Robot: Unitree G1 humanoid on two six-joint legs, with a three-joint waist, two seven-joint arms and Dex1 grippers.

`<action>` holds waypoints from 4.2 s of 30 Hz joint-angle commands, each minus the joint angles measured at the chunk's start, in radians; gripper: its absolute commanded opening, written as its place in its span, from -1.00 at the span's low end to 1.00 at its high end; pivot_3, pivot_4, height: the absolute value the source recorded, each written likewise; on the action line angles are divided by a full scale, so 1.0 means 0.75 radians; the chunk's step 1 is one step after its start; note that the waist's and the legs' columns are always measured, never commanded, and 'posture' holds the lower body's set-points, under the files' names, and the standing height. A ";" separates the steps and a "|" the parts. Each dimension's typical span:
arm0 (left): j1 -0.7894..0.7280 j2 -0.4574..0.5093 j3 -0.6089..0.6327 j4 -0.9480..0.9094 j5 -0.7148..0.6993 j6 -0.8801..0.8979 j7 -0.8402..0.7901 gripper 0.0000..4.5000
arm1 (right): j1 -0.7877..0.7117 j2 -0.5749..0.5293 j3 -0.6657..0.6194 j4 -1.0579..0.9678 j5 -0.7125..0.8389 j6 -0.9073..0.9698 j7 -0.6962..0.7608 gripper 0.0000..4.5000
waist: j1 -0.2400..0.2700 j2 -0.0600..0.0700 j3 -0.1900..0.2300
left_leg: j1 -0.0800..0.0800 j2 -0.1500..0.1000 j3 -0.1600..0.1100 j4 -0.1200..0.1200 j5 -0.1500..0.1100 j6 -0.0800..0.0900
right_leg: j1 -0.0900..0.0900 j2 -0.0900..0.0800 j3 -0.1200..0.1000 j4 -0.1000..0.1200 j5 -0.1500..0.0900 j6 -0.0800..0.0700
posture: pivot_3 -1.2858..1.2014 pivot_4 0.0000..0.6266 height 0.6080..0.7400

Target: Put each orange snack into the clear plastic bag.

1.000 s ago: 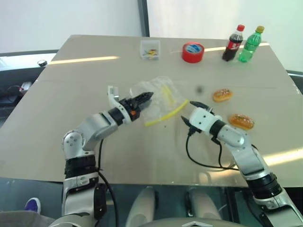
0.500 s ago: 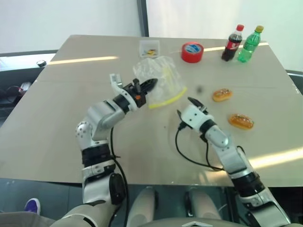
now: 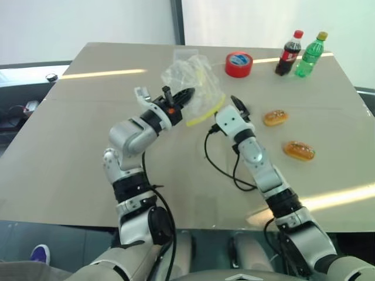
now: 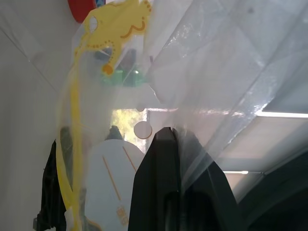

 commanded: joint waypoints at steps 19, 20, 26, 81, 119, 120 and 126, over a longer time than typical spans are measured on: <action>0.055 -0.097 -0.022 0.011 -0.026 0.175 0.049 -0.98 | 0.269 -0.274 -0.084 -0.388 -0.028 -0.025 0.136 0.44 | 0.023 -0.001 0.000 | -0.002 -0.003 -0.002 -0.004 0.000 0.000 | 0.003 -0.002 -0.002 -0.010 0.000 0.000 | 0.03 -0.52 1.00; 0.043 -0.096 -0.014 0.049 -0.026 0.208 0.034 -0.98 | 0.334 -0.325 -0.095 -0.473 -0.021 -0.002 0.194 0.44 | 0.022 -0.001 0.000 | -0.002 -0.003 -0.002 -0.004 0.000 0.000 | 0.003 -0.002 -0.002 -0.010 0.000 0.000 | 0.03 -0.52 1.00; -0.031 0.087 -0.051 0.416 -0.026 0.482 -0.127 -0.98 | 0.639 -0.511 -0.144 -0.835 -0.006 0.101 0.407 0.44 | -0.003 -0.001 0.000 | 0.002 -0.002 -0.001 -0.008 0.001 -0.001 | 0.003 0.001 -0.002 -0.008 0.000 0.001 | 0.03 -0.52 1.00; -0.199 0.181 -0.019 0.863 -0.026 0.478 -0.149 -1.00 | 0.446 -0.389 -0.143 -0.562 -0.172 0.009 0.022 -0.97 | -0.001 -0.001 0.000 | 0.001 -0.003 -0.003 -0.010 0.005 -0.004 | -0.001 -0.001 -0.001 -0.002 0.000 0.000 | 0.03 -0.52 1.00; -0.114 0.242 -0.166 0.759 0.012 0.479 -0.171 -1.00 | 0.358 -0.517 -0.140 -0.428 -0.278 -0.402 -0.125 -0.95 | -0.002 -0.001 0.000 | 0.004 -0.004 -0.002 -0.003 0.008 -0.003 | -0.001 -0.002 0.000 0.010 0.000 0.000 | 0.03 -0.52 1.00; -0.103 0.260 -0.192 0.721 0.054 0.481 -0.204 -1.00 | 0.361 -0.525 -0.153 -0.448 -0.265 -0.398 -0.109 -0.95 | -0.003 -0.001 0.000 | 0.004 -0.004 -0.002 -0.003 0.008 -0.003 | -0.001 -0.002 0.000 0.010 0.000 0.000 | 0.03 -0.52 1.00; -0.027 0.318 -0.317 0.546 0.248 0.479 -0.397 -0.46 | 0.370 -0.537 -0.231 -0.536 -0.184 -0.379 -0.046 -1.00 | 0.000 -0.001 0.000 | 0.004 -0.004 -0.002 -0.003 0.008 -0.003 | -0.001 -0.001 0.000 0.011 0.000 0.000 | 0.03 -0.52 1.00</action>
